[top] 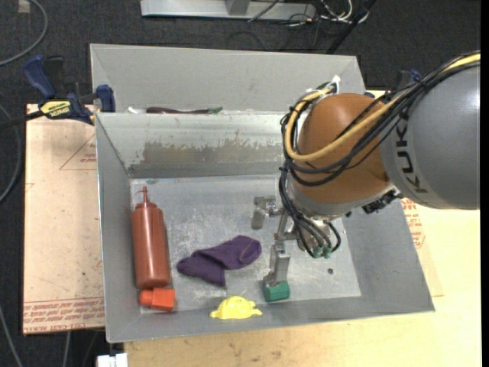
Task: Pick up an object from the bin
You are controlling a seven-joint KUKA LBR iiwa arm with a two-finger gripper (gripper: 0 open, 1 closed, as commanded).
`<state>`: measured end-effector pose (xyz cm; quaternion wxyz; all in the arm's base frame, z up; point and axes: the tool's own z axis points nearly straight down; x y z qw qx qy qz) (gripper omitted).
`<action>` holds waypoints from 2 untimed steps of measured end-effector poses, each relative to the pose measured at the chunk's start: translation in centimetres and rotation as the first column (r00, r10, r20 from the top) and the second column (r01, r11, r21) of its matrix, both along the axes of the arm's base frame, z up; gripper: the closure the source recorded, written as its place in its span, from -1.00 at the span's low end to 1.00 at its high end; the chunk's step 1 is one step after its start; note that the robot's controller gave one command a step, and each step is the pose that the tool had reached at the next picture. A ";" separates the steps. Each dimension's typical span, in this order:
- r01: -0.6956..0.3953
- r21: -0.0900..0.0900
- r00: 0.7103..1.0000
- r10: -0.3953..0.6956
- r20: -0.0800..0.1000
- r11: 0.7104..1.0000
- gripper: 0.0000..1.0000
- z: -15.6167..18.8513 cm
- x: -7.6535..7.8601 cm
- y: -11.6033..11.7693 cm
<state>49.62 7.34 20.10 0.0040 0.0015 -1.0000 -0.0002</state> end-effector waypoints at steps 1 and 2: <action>0.001 0.000 1.000 -0.001 0.002 1.000 -1.00 0.2 0.0 0.0; -0.088 0.001 0.996 0.088 -0.002 0.996 -1.00 2.6 2.3 -0.4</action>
Offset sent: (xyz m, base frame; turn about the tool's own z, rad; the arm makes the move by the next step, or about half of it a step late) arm 0.0635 -0.0142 0.0669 -0.2278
